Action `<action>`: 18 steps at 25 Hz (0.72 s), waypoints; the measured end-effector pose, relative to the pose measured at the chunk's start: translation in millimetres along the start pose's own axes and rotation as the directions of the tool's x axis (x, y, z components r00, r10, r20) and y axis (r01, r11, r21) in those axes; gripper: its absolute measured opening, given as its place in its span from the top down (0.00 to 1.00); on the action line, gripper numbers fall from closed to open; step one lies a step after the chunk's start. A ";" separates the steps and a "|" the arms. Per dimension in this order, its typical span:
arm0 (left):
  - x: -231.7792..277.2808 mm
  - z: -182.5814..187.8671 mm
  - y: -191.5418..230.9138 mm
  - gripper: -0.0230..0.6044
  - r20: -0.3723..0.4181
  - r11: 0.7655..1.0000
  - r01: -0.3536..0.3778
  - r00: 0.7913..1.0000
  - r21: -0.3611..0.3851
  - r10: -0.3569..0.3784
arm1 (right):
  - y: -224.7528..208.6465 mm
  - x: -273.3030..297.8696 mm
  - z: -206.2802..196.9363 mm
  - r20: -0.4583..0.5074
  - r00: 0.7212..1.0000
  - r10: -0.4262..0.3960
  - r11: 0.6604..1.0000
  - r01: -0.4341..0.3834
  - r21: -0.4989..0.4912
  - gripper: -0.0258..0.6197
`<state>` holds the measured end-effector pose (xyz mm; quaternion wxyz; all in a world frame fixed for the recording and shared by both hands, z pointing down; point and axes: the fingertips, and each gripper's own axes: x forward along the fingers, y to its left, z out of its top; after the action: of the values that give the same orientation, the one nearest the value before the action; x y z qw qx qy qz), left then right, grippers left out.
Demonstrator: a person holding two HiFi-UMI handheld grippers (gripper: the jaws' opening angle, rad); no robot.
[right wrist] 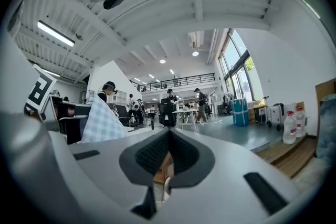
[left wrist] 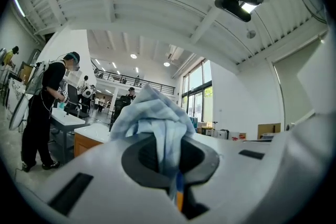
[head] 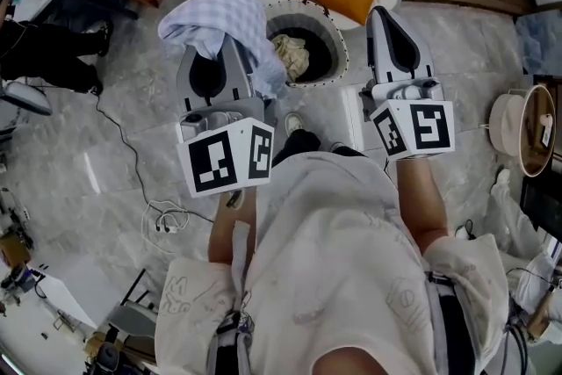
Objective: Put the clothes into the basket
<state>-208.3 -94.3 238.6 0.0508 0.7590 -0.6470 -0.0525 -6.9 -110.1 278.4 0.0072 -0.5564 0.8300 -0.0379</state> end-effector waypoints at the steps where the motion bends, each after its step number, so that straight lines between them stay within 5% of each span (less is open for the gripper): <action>1: 7.0 4.5 1.8 0.94 0.006 1.000 0.016 1.000 -0.002 -0.016 | 0.4 5.3 2.3 0.006 1.000 -0.011 1.000 0.011 -0.001 0.98; 7: 41.9 30.5 0.7 0.94 0.044 0.996 0.092 0.995 0.015 -0.092 | -2.4 30.9 8.3 0.016 0.999 -0.051 0.999 0.051 -0.003 0.98; 18: 114.0 22.0 -20.7 0.94 0.023 0.996 0.087 0.996 0.025 -0.088 | -54.1 91.4 -14.2 -0.012 1.000 -0.025 0.998 0.026 0.051 0.98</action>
<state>-173.3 -203.8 212.2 0.0318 0.7864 -0.6143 -0.0559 7.5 -214.2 299.1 0.0161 -0.5663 0.8217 -0.0622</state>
